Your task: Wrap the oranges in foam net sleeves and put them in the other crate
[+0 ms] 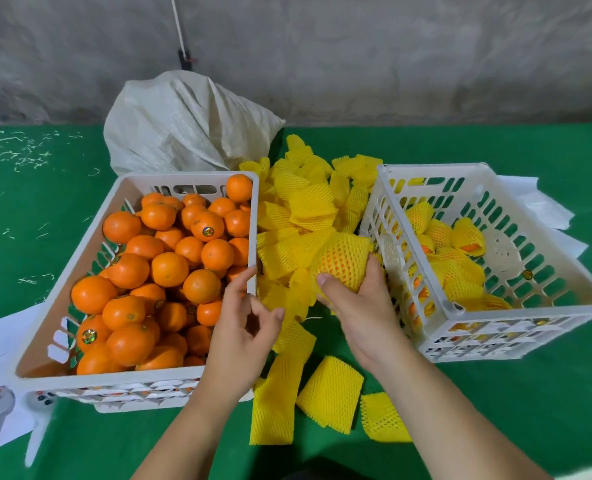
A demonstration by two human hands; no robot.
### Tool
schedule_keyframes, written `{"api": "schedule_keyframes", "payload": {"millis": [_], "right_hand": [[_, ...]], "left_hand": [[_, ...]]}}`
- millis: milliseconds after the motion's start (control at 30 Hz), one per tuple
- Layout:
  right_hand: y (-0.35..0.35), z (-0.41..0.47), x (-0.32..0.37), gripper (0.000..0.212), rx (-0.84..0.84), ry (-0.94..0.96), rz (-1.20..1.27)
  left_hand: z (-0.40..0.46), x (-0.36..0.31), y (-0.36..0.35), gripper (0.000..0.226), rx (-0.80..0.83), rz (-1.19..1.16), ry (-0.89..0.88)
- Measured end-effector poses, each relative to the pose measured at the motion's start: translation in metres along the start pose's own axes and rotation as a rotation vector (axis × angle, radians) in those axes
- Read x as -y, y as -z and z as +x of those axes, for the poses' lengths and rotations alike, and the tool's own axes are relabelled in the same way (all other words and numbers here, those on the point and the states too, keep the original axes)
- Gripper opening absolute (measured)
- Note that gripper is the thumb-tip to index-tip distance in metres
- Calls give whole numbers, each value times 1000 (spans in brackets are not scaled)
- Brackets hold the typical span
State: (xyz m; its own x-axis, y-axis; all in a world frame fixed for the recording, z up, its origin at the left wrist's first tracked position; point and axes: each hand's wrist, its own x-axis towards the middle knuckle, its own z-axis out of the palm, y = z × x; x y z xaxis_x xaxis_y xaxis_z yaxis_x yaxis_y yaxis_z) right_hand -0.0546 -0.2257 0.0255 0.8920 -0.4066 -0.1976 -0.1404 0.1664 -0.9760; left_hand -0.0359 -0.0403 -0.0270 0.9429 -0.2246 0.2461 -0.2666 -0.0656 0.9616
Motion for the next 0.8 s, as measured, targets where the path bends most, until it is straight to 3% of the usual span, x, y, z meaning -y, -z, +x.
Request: {"api": "schedule_keyframes", "payload": {"millis": [167, 267, 400, 500, 700, 800], "right_hand": [[112, 62, 37, 96, -376, 208, -405], [155, 98, 47, 99, -524, 135, -546], [172, 119, 40, 112, -379, -45, -565], [164, 117, 25, 105, -303, -90, -570], [109, 112, 3, 89, -59, 200, -1019], [73, 116, -7, 75, 105, 333, -1336]], "left_hand": [[7, -3, 7, 54, -98, -90, 128], [16, -2, 6, 49, -134, -152, 232], [23, 3, 7, 37, -200, -182, 323], [23, 8, 10, 34, -226, -223, 363], [43, 18, 22, 23, -134, -87, 415], [77, 31, 34, 26, -84, 159, 314]]}}
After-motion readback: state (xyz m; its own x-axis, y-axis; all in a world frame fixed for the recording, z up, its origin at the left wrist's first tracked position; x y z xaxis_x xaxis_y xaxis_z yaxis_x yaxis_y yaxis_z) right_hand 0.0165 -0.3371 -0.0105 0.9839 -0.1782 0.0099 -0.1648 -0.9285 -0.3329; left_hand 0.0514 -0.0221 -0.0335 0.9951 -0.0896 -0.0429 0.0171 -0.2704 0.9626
